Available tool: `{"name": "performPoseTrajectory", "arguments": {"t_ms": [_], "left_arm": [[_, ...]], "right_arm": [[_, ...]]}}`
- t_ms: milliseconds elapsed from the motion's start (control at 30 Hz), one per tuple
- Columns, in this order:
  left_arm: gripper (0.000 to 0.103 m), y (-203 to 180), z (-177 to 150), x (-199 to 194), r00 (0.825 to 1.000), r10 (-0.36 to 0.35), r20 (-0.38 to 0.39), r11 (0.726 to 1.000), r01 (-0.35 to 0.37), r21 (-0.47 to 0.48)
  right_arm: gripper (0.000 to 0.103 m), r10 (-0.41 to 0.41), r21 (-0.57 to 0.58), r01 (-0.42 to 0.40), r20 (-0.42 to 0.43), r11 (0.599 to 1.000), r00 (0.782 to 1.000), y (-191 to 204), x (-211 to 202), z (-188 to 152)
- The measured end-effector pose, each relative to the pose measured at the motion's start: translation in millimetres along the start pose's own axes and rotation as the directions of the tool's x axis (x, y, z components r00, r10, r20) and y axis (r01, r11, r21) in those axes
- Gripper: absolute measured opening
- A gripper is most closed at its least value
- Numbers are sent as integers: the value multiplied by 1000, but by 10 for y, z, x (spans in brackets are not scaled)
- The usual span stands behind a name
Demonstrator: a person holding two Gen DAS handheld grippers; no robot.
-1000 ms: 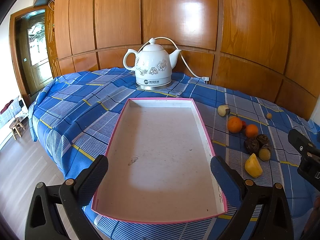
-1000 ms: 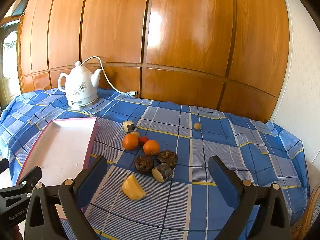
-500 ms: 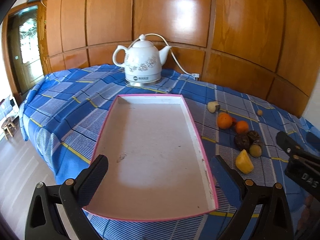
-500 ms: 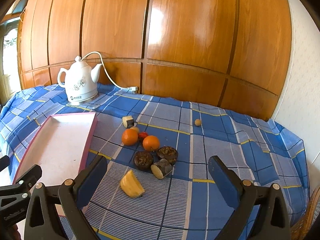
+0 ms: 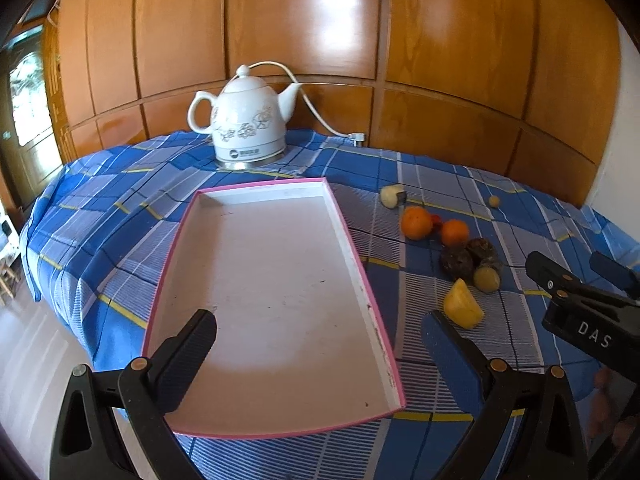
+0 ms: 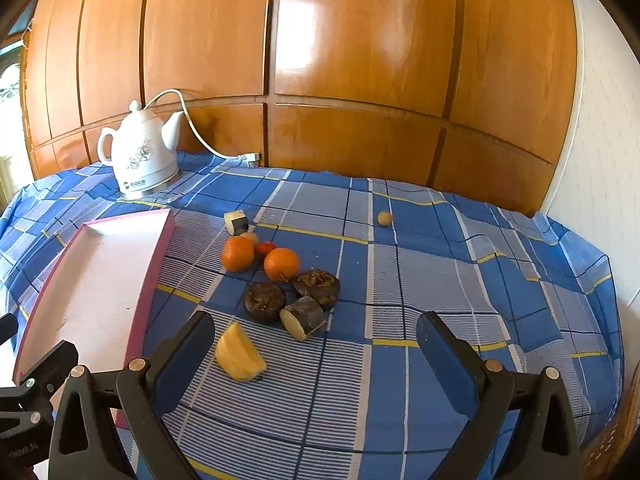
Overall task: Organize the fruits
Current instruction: 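Move the left tool toward the yellow mango slice beside the tray, then grasp the yellow mango slice with the left tool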
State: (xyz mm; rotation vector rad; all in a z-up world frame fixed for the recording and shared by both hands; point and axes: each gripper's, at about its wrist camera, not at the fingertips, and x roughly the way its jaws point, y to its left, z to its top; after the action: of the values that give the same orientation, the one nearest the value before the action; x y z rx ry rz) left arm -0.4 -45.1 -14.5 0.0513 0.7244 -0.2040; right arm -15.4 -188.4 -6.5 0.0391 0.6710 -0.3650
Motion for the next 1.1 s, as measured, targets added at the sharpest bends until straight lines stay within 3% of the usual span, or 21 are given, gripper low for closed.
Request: {"name": "performPoseTrajectory", "arguments": {"t_ms": [500,867,1000,1100], "left_arm": [[103,-221,60,48,998,-56,-21,995,58,78],[103,-344,151,46,997,-80,11,990,78,118],[103,-430,209,97,993,-118,-1,983,117,144],[103,-557,265,178,988,-152,-35,972,156,176]], "right_arm": [[102,-30,7,30,-30,1000,999,-335,99,65],[102,-55,8,55,-15,998,998,-511,93,168],[102,-30,-22,29,-35,999,999,-577,126,240],[102,38,-35,-42,-107,999,994,-709,255,351]]}}
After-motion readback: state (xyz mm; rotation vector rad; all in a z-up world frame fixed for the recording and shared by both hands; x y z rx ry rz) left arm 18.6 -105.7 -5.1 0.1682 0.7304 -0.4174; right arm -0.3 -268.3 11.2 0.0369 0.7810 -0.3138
